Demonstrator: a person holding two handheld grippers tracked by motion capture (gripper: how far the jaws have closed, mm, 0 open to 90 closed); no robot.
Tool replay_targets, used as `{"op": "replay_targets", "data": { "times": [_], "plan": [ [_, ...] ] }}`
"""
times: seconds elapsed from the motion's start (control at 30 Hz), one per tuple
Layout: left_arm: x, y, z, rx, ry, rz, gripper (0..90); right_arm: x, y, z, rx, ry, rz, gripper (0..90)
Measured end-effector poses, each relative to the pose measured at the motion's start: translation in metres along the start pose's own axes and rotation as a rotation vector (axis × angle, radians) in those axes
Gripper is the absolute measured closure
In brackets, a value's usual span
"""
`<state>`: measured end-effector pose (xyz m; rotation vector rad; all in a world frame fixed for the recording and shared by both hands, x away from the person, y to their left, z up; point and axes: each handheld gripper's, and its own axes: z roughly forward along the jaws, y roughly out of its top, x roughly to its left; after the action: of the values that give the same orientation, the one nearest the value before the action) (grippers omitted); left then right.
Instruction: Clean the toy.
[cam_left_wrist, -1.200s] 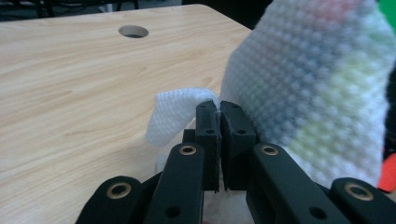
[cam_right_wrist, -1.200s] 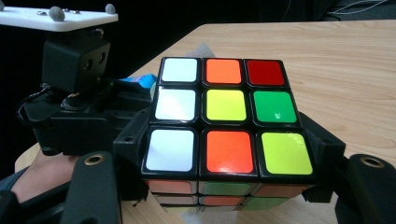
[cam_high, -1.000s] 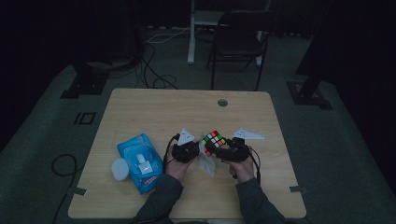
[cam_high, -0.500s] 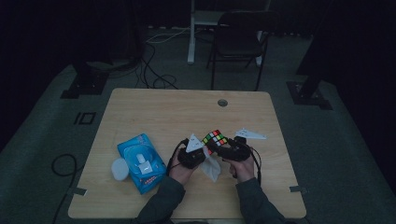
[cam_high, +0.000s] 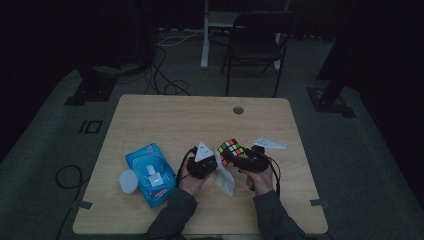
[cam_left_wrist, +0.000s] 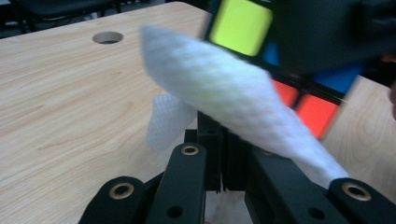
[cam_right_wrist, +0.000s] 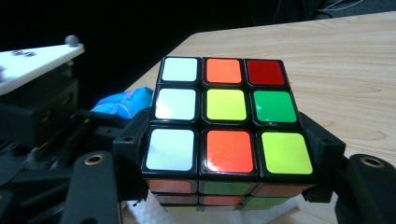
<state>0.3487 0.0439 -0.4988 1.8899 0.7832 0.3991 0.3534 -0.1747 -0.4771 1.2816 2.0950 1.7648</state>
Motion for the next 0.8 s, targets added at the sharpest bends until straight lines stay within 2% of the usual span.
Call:
{"op": "replay_targets", "data": {
  "times": [0.1, 0.4, 0.63, 0.8],
  "plan": [
    [0.002, 0.0, 0.001, -0.002, -0.004, -0.009, 88.5, 0.002, 0.0, 0.0, -0.002, 0.018, 0.01, 33.8],
    [-0.005, -0.002, 0.011, 0.023, -0.042, 0.018, 88.5, 0.004, -0.001, 0.002, -0.002, 0.031, 0.023, 33.8],
    [-0.006, -0.002, 0.012, 0.031, -0.046, 0.024, 88.6, 0.003, -0.001, 0.002, -0.005, 0.033, 0.035, 33.8],
    [-0.01, -0.002, 0.015, 0.057, -0.044, 0.05, 88.5, 0.005, -0.002, 0.004, -0.003, 0.029, 0.031, 33.8]
  ]
}}
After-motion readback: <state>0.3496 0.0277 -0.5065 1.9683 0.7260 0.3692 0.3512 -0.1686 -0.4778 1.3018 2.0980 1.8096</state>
